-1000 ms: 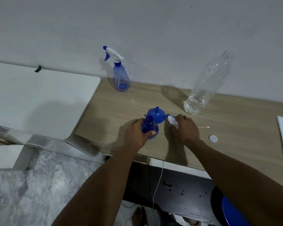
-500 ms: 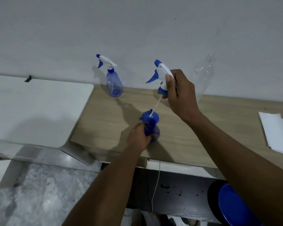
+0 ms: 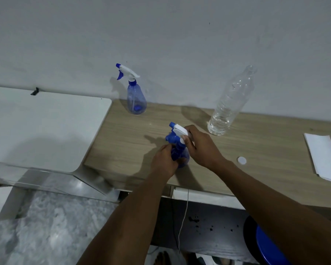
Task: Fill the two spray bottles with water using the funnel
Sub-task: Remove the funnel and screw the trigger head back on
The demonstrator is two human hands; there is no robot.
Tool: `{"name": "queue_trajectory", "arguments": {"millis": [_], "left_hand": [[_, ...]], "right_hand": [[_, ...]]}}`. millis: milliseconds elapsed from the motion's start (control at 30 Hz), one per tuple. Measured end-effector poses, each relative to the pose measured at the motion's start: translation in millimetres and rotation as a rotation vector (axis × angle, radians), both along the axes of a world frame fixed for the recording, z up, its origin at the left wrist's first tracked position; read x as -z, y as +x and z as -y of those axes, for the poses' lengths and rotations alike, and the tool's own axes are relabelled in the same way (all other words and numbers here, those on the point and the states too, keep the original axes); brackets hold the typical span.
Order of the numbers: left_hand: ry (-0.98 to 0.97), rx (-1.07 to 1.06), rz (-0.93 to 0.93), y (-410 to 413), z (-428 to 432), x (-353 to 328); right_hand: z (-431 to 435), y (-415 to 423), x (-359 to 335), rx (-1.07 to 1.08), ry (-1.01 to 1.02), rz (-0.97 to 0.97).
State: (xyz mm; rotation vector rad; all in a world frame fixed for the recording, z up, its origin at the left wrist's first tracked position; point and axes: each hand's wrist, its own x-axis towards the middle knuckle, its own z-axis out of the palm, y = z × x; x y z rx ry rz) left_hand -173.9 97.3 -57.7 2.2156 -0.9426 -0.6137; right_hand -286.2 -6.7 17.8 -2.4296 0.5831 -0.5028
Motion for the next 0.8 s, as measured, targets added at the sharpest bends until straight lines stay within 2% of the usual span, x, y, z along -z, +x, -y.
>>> {"name": "queue_trajectory", "arguments": {"millis": [133, 333, 533, 633, 800], "left_hand": [[-0.016, -0.009, 0.004, -1.3, 0.2, 2.8], [-0.034, -0.023, 0.009, -2.2, -2.4, 6.2], [-0.109, -0.038, -0.048, -4.5, -4.9, 7.9], [-0.111, -0.029, -0.057, -4.2, -5.5, 10.5], [-0.111, -0.03, -0.046, -3.9, -4.4, 10.5]], "right_hand": [[0.6, 9.1, -9.3, -0.052, -0.022, -0.114], [-4.0, 13.0, -6.8, -0.138, -0.137, -0.143], [0.2, 2.6, 1.2, -0.1, -0.049, -0.054], [-0.2, -2.9, 4.7, -0.081, -0.026, -0.08], [-0.1, 9.1, -6.8, -0.103, -0.156, -0.199]]}}
